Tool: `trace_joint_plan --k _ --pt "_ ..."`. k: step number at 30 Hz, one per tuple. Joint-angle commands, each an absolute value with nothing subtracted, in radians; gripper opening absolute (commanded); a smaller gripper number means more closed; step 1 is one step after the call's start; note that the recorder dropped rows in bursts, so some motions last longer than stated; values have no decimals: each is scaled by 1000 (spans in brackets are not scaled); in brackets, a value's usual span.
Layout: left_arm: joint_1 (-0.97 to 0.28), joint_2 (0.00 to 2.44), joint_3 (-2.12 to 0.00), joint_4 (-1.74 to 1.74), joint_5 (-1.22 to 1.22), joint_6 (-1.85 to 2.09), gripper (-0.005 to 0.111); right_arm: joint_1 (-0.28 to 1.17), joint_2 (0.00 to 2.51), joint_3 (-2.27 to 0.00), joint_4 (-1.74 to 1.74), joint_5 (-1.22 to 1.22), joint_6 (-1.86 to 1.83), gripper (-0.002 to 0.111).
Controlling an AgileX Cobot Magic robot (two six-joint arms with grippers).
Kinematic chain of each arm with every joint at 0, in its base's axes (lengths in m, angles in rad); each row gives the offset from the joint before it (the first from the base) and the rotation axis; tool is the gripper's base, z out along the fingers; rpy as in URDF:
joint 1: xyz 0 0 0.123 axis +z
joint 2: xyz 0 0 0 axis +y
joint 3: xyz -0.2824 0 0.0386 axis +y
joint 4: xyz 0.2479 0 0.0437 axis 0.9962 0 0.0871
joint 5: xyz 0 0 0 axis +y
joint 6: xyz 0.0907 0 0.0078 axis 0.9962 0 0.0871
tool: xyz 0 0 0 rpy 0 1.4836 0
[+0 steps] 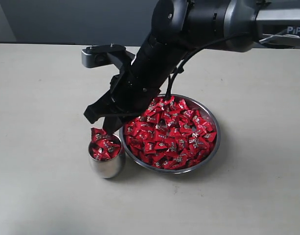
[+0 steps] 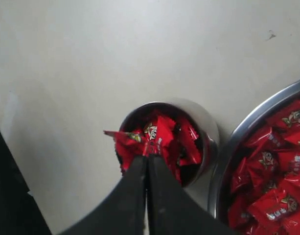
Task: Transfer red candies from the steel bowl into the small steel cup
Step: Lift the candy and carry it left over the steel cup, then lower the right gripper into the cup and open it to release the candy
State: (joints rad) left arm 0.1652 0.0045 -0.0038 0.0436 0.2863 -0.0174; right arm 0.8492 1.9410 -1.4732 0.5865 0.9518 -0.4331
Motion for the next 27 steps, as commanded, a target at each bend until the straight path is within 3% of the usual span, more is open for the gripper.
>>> trace_joint_plan --k 1,27 --pt "166 0 0 45 284 -20 0 850 1949 -1477 586 963 -430 -1" --pt "166 0 0 45 284 -20 0 884 1981 -1477 551 918 -421 -1"
